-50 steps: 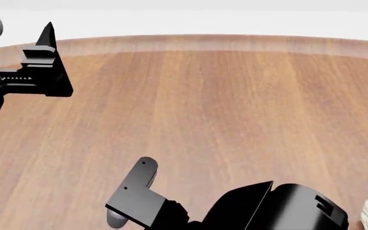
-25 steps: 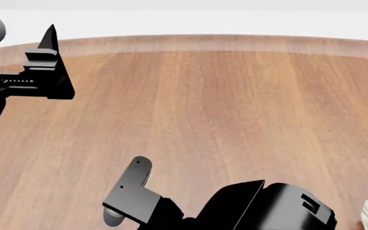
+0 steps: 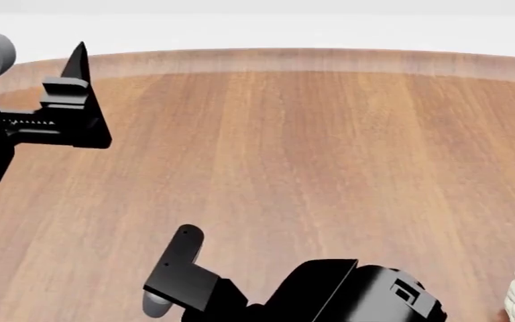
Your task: Pick the milk and place it in the basket.
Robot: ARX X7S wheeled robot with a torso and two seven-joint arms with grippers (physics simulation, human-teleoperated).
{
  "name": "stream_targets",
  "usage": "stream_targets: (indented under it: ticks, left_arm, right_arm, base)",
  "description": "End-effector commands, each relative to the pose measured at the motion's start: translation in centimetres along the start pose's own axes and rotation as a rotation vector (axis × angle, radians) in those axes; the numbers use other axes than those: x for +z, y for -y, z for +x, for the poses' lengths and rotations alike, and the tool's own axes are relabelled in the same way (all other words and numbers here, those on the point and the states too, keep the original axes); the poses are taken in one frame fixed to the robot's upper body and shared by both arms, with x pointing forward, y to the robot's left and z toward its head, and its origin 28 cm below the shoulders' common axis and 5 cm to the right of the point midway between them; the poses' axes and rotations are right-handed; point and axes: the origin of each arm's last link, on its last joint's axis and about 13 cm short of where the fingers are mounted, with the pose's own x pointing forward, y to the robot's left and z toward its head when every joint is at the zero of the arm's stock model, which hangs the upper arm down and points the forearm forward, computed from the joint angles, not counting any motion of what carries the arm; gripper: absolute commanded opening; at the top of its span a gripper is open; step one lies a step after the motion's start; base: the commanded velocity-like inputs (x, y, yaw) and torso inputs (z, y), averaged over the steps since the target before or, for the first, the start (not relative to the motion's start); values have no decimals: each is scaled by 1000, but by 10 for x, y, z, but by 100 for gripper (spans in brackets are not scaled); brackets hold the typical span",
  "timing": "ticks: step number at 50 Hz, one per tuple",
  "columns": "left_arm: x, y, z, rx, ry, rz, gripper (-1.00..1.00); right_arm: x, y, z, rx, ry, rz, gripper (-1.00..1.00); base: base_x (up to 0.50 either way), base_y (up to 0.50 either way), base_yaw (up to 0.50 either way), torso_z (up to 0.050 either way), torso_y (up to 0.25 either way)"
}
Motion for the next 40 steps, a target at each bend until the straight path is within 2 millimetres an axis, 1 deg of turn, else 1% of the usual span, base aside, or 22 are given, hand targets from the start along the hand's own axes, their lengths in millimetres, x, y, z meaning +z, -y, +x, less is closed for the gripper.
stream_targets:
  ticks: [1,3,6,7,9,12,14,18,20,21,25,26,30,31,34,35,37,40]
  left_arm:
    - [-1,1,0,-4,-3,-1,100]
    - [-1,1,0,-4,-2,-1,100]
    - [0,0,1,0,-1,-5,100]
    - [0,-1,1,2,-1,-6,100]
    - [0,-2,2,5,-1,-7,100]
    - [0,-2,3,10,-3,-7,100]
    - [-1,-3,3,13,-5,-8,100]
    - [-1,-3,4,19,-8,-9,100]
    - [0,-3,4,19,-6,-9,100]
    - [0,-4,4,21,-7,-10,100]
    - [-1,-4,5,25,-9,-10,100]
    - [-1,-4,5,26,-9,-8,100]
    - [-1,-5,5,27,-12,-10,100]
    - [-1,-5,5,28,-12,-10,100]
    - [0,-5,5,28,-12,-9,100]
    - [0,-5,5,28,-12,-9,100]
    - [2,-5,5,27,-8,-11,100]
    - [3,-5,5,29,-7,-12,100]
  right_arm:
    - [-4,-1,9,46,16,-9,-100]
    - [-4,-1,8,40,24,-14,-100]
    - [-2,2,5,-13,58,-15,-100]
    - [2,6,1,-111,118,9,-100]
    - [7,15,-6,-268,178,58,-100]
    - [11,24,-20,-417,226,120,-100]
    - [19,22,-35,-504,279,147,-100]
    - [34,19,-55,-629,313,177,-100]
    - [39,18,-62,-666,321,194,-100]
    - [46,15,-70,-698,343,205,-100]
    - [57,9,-85,-757,353,208,-100]
    - [64,6,-94,-798,356,221,-100]
    - [80,-1,-114,-875,365,237,-100]
    - [87,-5,-122,-907,374,239,-100]
    - [99,-10,-136,-949,387,250,-100]
    - [99,-10,-136,-949,387,250,-100]
    - [118,-17,-162,-1045,418,272,-100]
    - [128,-21,-178,-1107,449,313,-100]
  base:
    - [0,3,3,0,0]
    - [0,0,1,0,0]
    - [0,2,2,0,0]
    - [0,0,3,0,0]
    - [0,3,3,0,0]
    - [0,1,1,0,0]
    - [0,0,0,0,0]
    - [0,0,0,0,0]
    - [0,0,0,0,0]
    - [0,0,0,0,0]
    - [0,0,0,0,0]
    - [0,0,0,0,0]
    - [0,0,0,0,0]
    - [0,0,0,0,0]
    - [0,0,0,0,0]
    - [0,0,0,0,0]
    - [0,0,0,0,0]
    - [0,0,0,0,0]
